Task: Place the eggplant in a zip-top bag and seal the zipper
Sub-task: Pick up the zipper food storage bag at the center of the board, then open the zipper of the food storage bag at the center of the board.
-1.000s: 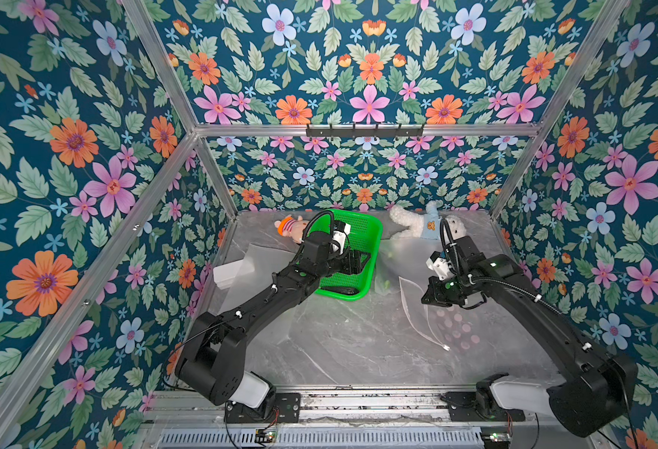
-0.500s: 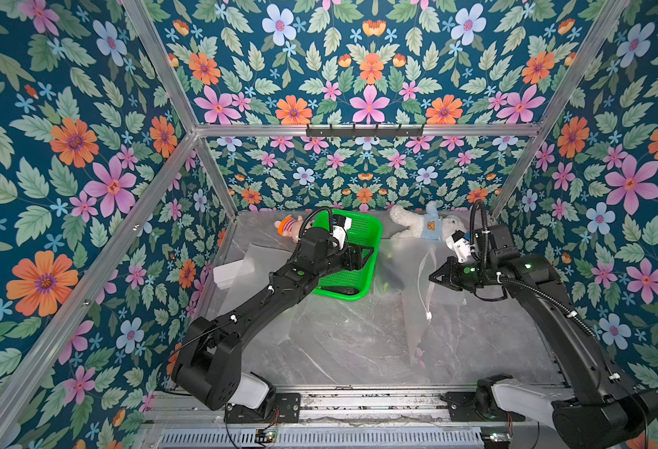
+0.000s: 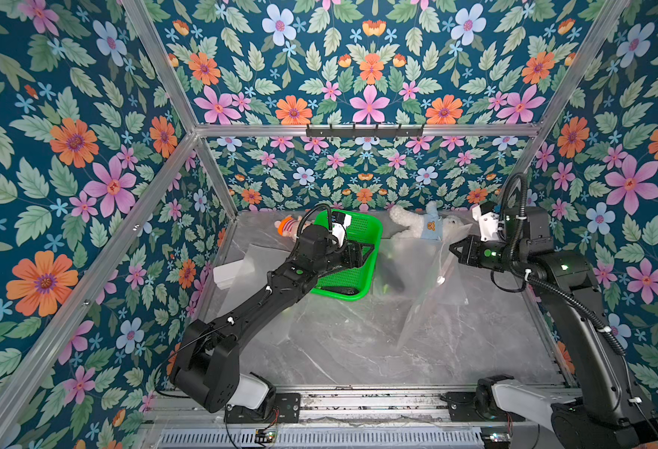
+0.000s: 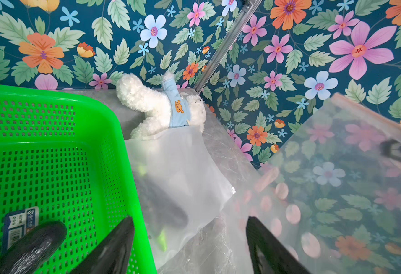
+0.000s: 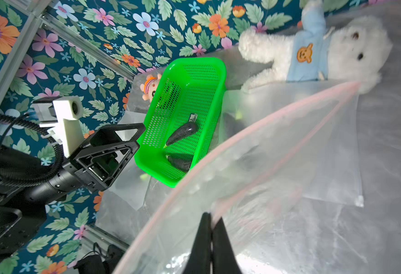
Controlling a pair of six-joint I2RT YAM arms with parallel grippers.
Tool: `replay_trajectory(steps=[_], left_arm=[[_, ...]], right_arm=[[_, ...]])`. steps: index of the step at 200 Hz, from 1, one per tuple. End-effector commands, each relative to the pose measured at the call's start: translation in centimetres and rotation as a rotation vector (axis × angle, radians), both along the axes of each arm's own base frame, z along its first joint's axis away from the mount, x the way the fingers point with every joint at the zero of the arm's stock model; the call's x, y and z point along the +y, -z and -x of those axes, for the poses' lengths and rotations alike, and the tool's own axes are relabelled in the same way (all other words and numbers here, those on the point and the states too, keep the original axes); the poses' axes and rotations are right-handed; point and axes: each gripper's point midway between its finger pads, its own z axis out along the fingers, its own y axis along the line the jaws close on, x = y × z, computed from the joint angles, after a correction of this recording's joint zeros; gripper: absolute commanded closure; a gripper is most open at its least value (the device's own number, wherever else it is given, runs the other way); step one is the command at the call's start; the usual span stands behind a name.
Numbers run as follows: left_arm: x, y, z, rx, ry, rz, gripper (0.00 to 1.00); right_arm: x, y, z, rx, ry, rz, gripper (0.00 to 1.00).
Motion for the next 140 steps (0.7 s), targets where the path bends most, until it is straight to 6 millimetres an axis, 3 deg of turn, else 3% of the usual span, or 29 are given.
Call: replay_trajectory(steps=[1,26,47,100,140], left_arm=[[0.1,-0.6,-0.7,-0.039,-0.018,-0.009,0.22],[0.0,-0.7,-0.9,-0.044,-0.019,-0.012,0.22],[-0.1,-1.0,-0.9,-0.048,-0.015,-0.008,0.22],[-0.7,-1.6,-0.7,-0.027,0.008,0.036,0.22],[-4.0,-0.8,0.2,0.049,0.140,0.104,0.21]], right_arm=[[-1.8,-0.6,0.4,-0.061,-0.011,0.169,1.00],[-2.0,-2.1,0.5,-0.121,-0.057,0.238,1.00],[-1.3,-1.7,0.2,-0.105,-0.117,0.253,1.00],[0.7,5.5,-2.0,0.200,-0.177,0.182,1.00],[2.3,10.1,-2.9,0.296,-0.206,0.097,1.00]])
